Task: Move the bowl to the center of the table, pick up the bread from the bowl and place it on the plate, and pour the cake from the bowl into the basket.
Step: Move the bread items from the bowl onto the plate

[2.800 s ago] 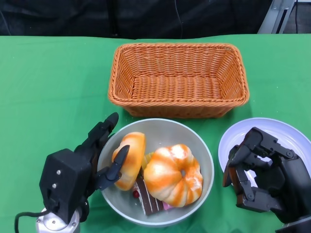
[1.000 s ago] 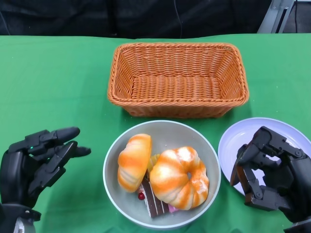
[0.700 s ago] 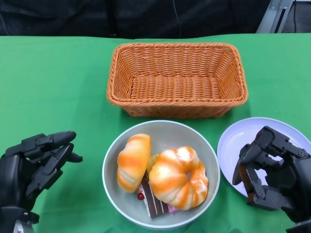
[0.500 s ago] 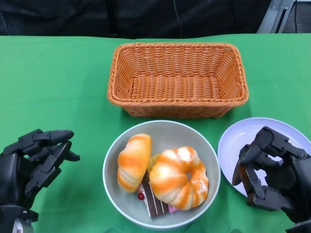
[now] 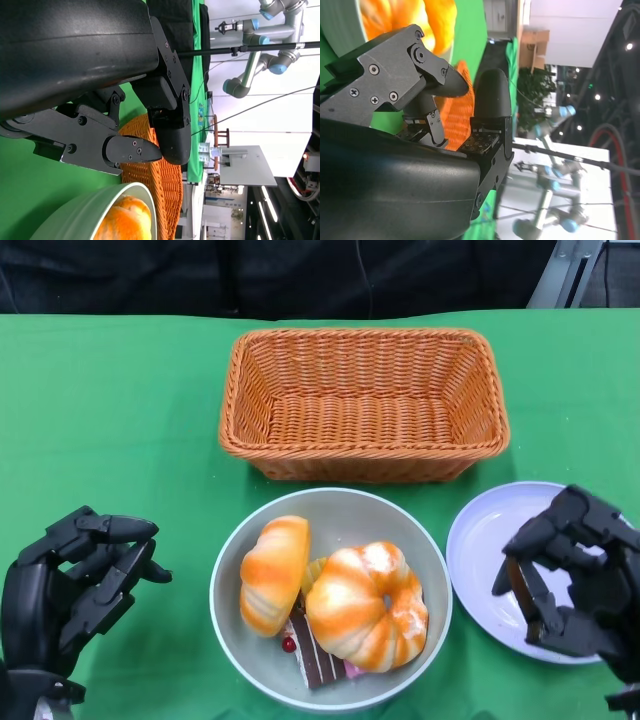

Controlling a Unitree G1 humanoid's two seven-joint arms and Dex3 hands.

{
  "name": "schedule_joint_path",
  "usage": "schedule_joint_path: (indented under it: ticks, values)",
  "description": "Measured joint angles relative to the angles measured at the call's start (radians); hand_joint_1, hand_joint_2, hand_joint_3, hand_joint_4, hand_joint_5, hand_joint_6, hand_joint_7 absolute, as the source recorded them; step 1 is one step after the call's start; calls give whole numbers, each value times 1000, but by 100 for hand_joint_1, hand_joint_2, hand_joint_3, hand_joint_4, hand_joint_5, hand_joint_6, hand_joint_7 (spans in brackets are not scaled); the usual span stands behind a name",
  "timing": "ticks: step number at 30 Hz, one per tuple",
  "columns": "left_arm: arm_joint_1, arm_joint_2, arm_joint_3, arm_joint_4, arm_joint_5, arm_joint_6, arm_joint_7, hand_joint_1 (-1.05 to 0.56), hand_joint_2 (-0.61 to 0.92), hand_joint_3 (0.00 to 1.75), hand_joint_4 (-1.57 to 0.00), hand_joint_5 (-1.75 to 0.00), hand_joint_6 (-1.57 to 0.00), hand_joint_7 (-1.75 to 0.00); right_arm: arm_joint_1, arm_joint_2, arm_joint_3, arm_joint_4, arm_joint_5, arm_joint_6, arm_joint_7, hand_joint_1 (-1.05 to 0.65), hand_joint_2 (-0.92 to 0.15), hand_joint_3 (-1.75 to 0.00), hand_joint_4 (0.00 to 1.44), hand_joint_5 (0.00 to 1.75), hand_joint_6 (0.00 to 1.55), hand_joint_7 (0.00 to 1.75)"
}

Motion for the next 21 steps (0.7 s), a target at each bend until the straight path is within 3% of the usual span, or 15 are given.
schedule_joint_path:
  ticks: [4,7,11,14,17,21]
  values:
    - [0,-1,-10,0,0,-6,-16,-17,92,29,-84,-135,-91,-101,-24,-8,-4,2,-16,-2,-9,-14,-48,-95,64,145,70,108]
    - [0,-1,-12,2,-2,-8,-36,-16,92,30,-82,-134,-89,-103,-35,-14,-3,-1,-37,-2,-12,-19,-51,-86,62,142,67,103]
    - [0,-1,-14,10,-2,-15,-54,-18,92,31,-81,-135,-87,-105,-65,-56,0,-22,-65,5,-9,-25,-63,-64,57,141,62,102]
    - [0,0,-13,15,-4,-15,-71,-16,92,29,-81,-136,-86,-110,-90,-97,9,-37,-82,12,10,-26,-76,-37,50,138,58,96]
    - [0,3,-11,15,-4,-15,-72,-16,92,29,-81,-136,-86,-112,-124,-144,14,-58,-100,22,35,-24,-82,-23,49,130,57,88]
    - [2,8,-10,15,-5,-12,-75,-17,92,28,-81,-136,-87,-110,-174,-194,22,-71,-161,22,50,-32,-88,-5,52,111,58,66]
